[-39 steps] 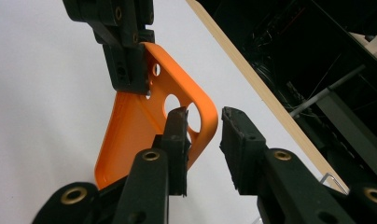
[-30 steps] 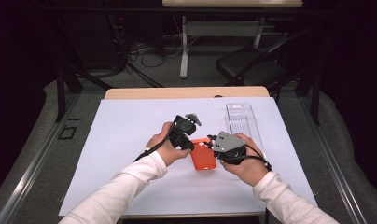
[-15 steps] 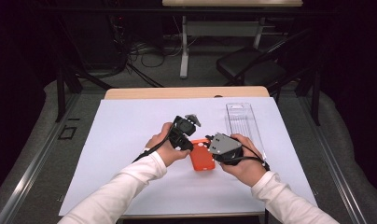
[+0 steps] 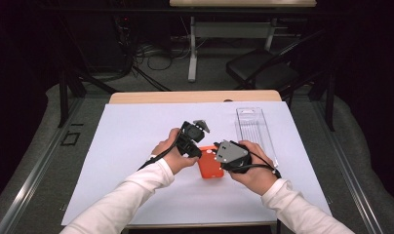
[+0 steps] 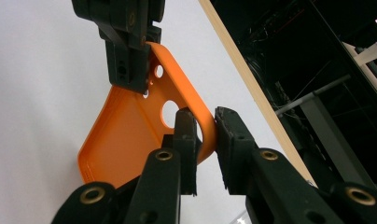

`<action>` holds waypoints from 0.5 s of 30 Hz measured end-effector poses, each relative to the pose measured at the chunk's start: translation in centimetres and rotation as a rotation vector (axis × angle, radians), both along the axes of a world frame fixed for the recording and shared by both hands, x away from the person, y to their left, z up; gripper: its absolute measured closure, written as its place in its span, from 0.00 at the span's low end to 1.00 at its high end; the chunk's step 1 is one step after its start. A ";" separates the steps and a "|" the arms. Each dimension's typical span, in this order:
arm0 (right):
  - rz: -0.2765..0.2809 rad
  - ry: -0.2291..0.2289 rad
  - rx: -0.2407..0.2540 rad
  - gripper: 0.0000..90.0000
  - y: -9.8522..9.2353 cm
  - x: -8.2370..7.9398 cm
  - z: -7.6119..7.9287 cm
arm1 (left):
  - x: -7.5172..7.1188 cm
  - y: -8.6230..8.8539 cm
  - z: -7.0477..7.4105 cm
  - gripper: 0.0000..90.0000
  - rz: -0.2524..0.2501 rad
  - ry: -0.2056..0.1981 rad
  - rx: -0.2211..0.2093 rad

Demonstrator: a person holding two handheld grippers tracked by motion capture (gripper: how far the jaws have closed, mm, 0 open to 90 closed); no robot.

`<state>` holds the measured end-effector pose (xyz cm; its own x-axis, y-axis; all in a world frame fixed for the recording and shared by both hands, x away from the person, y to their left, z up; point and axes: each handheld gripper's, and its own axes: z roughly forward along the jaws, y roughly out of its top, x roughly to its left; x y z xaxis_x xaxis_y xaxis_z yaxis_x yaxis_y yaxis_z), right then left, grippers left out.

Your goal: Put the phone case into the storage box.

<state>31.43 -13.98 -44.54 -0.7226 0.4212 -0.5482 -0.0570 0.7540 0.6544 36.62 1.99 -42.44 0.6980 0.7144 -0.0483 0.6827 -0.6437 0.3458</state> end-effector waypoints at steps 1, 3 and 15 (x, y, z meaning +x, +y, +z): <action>0.000 0.000 0.000 0.88 0.0 0.0 0.0 | 0.0 0.0 0.0 0.89 0.000 0.000 0.000; -0.006 0.000 -0.005 0.88 0.0 0.0 0.0 | 0.0 0.0 0.0 0.88 -0.004 -0.003 -0.002; -0.013 -0.005 -0.004 0.89 -0.2 0.0 0.0 | 0.1 0.0 0.1 0.86 -0.019 0.004 -0.024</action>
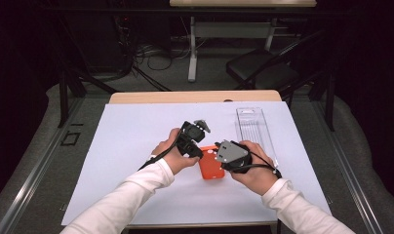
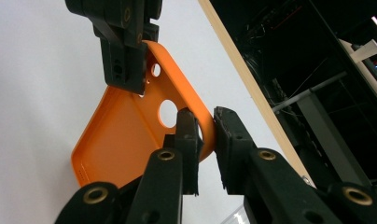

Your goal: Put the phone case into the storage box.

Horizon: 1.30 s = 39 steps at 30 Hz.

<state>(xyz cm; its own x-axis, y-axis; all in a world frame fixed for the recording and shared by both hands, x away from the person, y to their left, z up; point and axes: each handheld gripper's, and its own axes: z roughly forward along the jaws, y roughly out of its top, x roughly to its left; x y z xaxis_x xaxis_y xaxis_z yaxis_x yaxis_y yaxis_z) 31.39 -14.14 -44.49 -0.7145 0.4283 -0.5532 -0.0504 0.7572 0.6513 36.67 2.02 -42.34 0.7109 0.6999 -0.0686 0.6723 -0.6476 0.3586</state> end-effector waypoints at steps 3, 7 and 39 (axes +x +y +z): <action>-0.001 -0.006 0.006 0.89 -0.1 0.0 0.1 | 0.0 0.0 0.0 0.83 0.005 -0.003 -0.011; -0.001 -0.007 0.011 0.89 -0.3 0.0 0.1 | 0.1 0.1 0.1 0.79 0.006 -0.005 -0.017; -0.004 0.036 0.118 0.89 -2.9 1.7 0.6 | -0.3 2.6 1.4 0.65 -0.020 -0.034 -0.152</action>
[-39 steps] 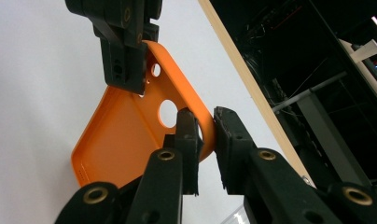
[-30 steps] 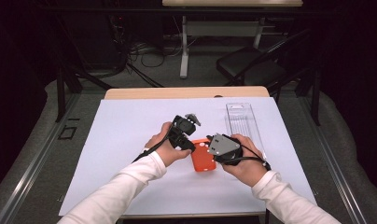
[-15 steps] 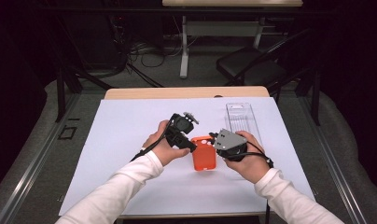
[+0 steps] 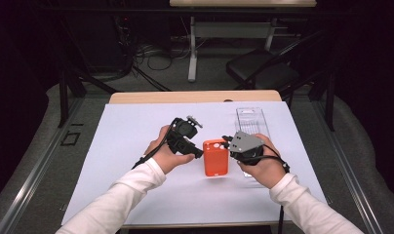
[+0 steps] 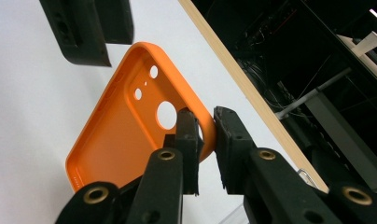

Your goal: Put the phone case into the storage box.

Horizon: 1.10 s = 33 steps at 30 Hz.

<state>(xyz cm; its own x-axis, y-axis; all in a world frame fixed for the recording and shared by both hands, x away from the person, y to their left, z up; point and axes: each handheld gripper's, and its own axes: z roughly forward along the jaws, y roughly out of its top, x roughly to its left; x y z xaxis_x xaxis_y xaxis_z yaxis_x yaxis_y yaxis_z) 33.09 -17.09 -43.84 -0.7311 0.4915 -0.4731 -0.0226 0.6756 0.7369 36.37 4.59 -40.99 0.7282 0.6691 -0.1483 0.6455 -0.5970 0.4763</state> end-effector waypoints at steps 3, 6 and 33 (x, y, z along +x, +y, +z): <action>0.001 -0.001 0.002 0.89 -0.3 0.1 0.1 | 0.0 0.3 -0.1 0.65 0.003 0.005 -0.015; 0.000 -0.001 0.005 0.89 -0.5 0.2 0.3 | 0.2 1.0 -0.3 0.65 0.012 0.017 -0.058; 0.019 -0.012 0.067 0.89 -1.9 1.4 0.7 | 0.2 4.4 -1.7 0.47 0.068 -0.133 -0.166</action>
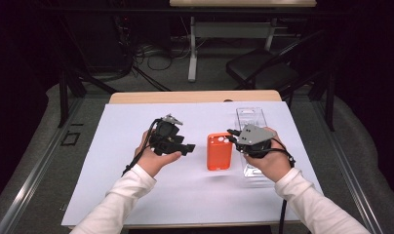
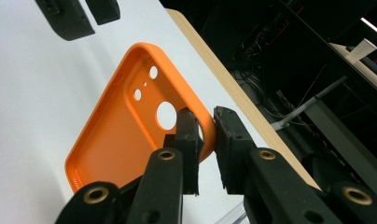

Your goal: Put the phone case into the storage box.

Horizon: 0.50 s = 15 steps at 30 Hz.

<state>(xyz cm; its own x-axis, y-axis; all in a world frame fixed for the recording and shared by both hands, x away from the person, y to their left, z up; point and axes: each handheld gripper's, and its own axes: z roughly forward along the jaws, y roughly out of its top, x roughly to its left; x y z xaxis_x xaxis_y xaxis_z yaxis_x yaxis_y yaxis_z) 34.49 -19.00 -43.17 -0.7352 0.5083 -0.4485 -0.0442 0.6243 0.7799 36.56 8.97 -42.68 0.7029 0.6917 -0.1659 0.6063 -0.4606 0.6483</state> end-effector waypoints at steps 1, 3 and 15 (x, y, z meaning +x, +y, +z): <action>0.000 -0.001 -0.001 0.89 0.0 0.0 0.0 | 0.0 0.0 0.0 0.46 0.000 0.000 0.000; 0.001 -0.006 -0.003 0.89 0.0 0.0 0.1 | 0.0 0.3 -0.6 0.42 0.007 -0.020 0.011; 0.002 -0.030 0.001 0.89 -0.3 0.4 0.6 | 0.0 2.3 -2.0 0.23 0.073 -0.019 -0.019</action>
<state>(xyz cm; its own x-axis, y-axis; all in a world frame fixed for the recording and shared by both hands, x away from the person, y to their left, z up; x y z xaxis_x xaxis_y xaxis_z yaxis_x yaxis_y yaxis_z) 34.88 -19.30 -42.59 -0.7225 0.5072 -0.4698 -0.0691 0.6231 0.7790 36.58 11.23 -44.72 0.6540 0.7379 -0.1668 0.6252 -0.4030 0.6684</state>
